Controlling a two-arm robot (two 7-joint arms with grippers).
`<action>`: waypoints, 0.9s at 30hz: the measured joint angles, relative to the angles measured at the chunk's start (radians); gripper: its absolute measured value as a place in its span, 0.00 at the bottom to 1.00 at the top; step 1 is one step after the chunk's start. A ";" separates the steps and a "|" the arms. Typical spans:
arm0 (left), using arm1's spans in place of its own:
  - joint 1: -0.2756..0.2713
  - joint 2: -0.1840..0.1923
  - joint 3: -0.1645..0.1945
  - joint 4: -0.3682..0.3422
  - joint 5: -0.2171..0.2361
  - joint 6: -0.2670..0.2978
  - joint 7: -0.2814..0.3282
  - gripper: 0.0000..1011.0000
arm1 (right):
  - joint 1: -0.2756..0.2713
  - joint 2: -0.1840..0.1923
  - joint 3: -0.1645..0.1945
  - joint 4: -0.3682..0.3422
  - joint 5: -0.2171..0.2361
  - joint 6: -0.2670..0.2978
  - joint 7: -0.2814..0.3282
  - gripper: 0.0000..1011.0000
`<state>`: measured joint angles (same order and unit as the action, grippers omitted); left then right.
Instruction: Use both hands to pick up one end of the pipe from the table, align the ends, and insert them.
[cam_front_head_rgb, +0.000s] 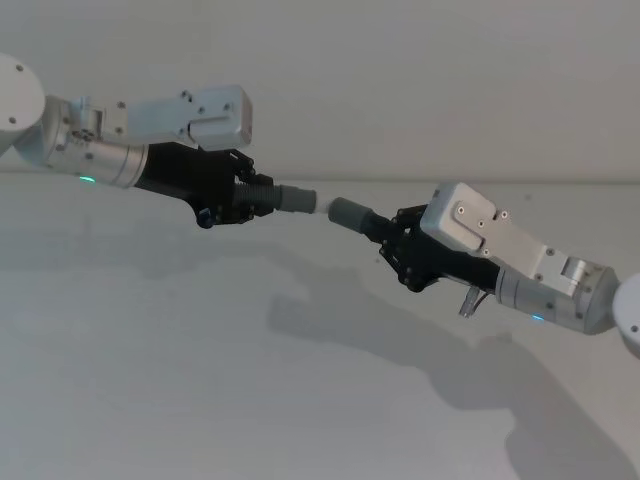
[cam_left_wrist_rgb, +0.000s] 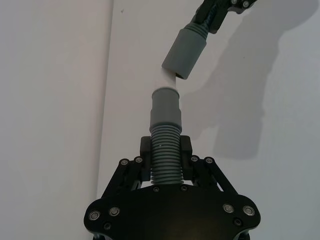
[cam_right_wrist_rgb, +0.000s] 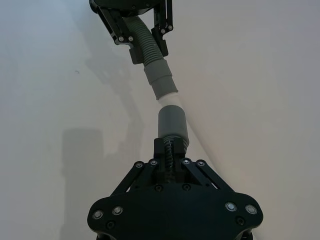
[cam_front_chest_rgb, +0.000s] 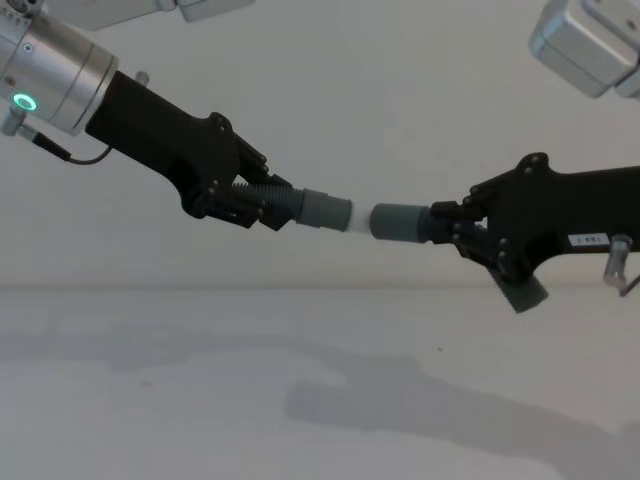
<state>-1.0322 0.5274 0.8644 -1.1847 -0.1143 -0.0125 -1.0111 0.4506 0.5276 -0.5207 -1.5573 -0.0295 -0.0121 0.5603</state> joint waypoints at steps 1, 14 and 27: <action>-0.001 -0.001 0.001 0.002 0.000 -0.001 0.000 0.31 | 0.001 -0.002 -0.001 0.002 0.000 0.001 -0.001 0.08; -0.015 -0.009 0.013 0.021 -0.016 0.001 -0.022 0.31 | 0.011 -0.026 0.002 0.028 -0.008 0.015 -0.021 0.07; -0.018 0.009 0.019 0.007 -0.021 0.027 -0.029 0.31 | 0.019 -0.036 0.009 0.044 -0.012 0.019 -0.025 0.07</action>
<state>-1.0504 0.5363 0.8836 -1.1776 -0.1354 0.0143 -1.0402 0.4696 0.4920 -0.5116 -1.5137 -0.0415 0.0073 0.5351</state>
